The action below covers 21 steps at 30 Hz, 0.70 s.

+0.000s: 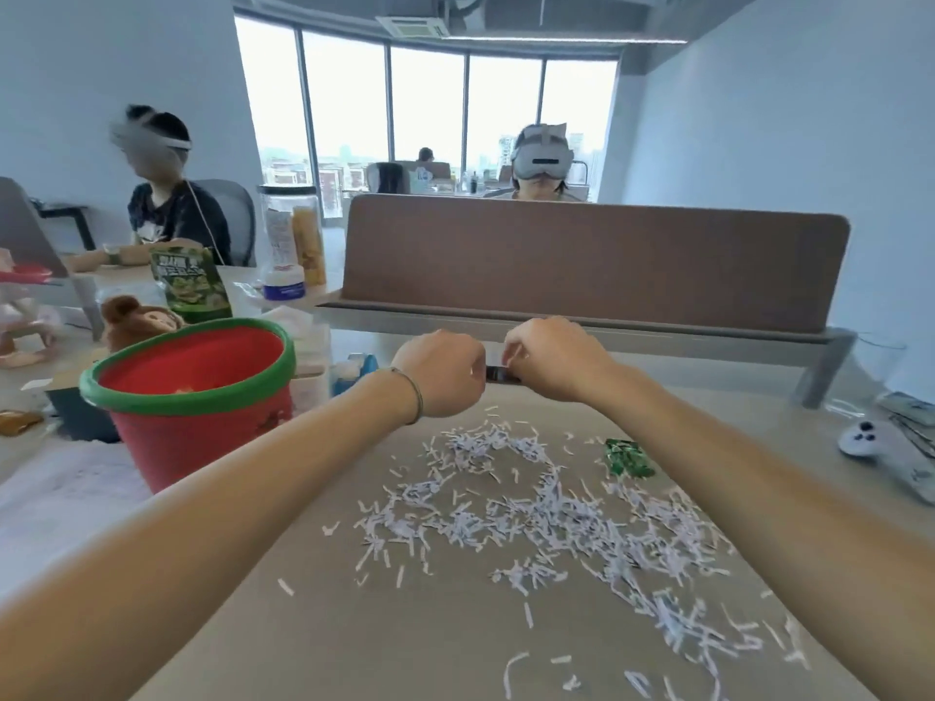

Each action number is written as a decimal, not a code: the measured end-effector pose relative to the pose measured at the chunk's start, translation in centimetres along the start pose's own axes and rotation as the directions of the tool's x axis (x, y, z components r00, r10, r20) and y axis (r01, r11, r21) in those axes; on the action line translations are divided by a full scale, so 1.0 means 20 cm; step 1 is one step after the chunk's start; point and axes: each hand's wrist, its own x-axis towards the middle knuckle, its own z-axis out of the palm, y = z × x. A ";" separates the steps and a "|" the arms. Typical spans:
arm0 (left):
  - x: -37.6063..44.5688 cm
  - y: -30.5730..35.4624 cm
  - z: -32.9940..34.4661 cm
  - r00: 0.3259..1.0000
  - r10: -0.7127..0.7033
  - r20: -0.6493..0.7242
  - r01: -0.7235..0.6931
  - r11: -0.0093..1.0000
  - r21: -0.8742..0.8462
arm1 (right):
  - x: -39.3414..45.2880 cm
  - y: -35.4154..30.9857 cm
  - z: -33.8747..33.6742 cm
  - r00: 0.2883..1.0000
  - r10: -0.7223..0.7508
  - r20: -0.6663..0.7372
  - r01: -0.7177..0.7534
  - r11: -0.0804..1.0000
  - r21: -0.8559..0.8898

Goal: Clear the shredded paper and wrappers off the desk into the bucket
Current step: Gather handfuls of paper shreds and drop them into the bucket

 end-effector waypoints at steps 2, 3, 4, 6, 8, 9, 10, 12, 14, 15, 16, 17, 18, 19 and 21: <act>0.06 0.12 0.09 0.999 0.031 0.025 -0.031 1.000 -0.006 | -0.05 0.14 0.00 0.998 0.055 0.009 -0.055 0.998 0.001; 0.09 0.18 0.13 0.998 0.044 0.040 -0.044 0.999 -0.014 | -0.08 0.21 0.00 0.997 0.081 0.014 -0.081 0.997 0.002; 0.12 0.23 0.17 0.997 0.056 0.057 -0.055 0.998 -0.027 | -0.10 0.27 0.01 0.994 0.104 0.022 -0.104 0.995 0.002; 0.18 0.32 0.25 0.992 0.082 0.095 -0.076 0.995 -0.068 | -0.15 0.39 0.02 0.989 0.146 0.038 -0.146 0.989 0.000; 0.24 0.41 0.34 0.983 0.123 0.137 -0.107 0.988 -0.115 | -0.20 0.51 0.04 0.982 0.183 0.045 -0.184 0.983 0.009; 0.26 0.46 0.39 0.975 0.149 0.163 -0.127 0.982 -0.140 | -0.23 0.56 0.05 0.978 0.201 0.046 -0.202 0.979 0.014; 0.29 0.50 0.44 0.966 0.174 0.192 -0.143 0.976 -0.165 | -0.25 0.61 0.06 0.975 0.216 0.045 -0.217 0.976 0.019; 0.34 0.57 0.55 0.946 0.212 0.245 -0.161 0.964 -0.213 | -0.30 0.71 0.08 0.966 0.252 0.051 -0.253 0.967 0.032; 0.38 0.64 0.65 0.935 0.230 0.270 -0.169 0.958 -0.230 | -0.34 0.78 0.09 0.957 0.282 0.066 -0.285 0.957 0.046; 0.39 0.67 0.69 0.930 0.236 0.280 -0.174 0.957 -0.231 | -0.36 0.82 0.10 0.953 0.294 0.073 -0.298 0.953 0.050; 0.41 0.70 0.72 0.926 0.242 0.291 -0.178 0.957 -0.230 | -0.39 0.85 0.10 0.949 0.306 0.081 -0.311 0.949 0.057; 0.42 0.73 0.75 0.923 0.245 0.297 -0.181 0.957 -0.226 | -0.41 0.88 0.11 0.944 0.318 0.087 -0.324 0.944 0.061; 0.44 0.75 0.77 0.923 0.244 0.297 -0.182 0.958 -0.221 | -0.42 0.91 0.11 0.940 0.330 0.088 -0.336 0.939 0.067; 0.45 0.77 0.79 0.925 0.241 0.294 -0.182 0.960 -0.213 | -0.44 0.93 0.12 0.936 0.341 0.087 -0.348 0.935 0.073; 0.46 0.81 0.83 0.930 0.234 0.284 -0.195 0.968 -0.160 | -0.48 0.98 0.13 0.929 0.357 0.093 -0.365 0.927 0.084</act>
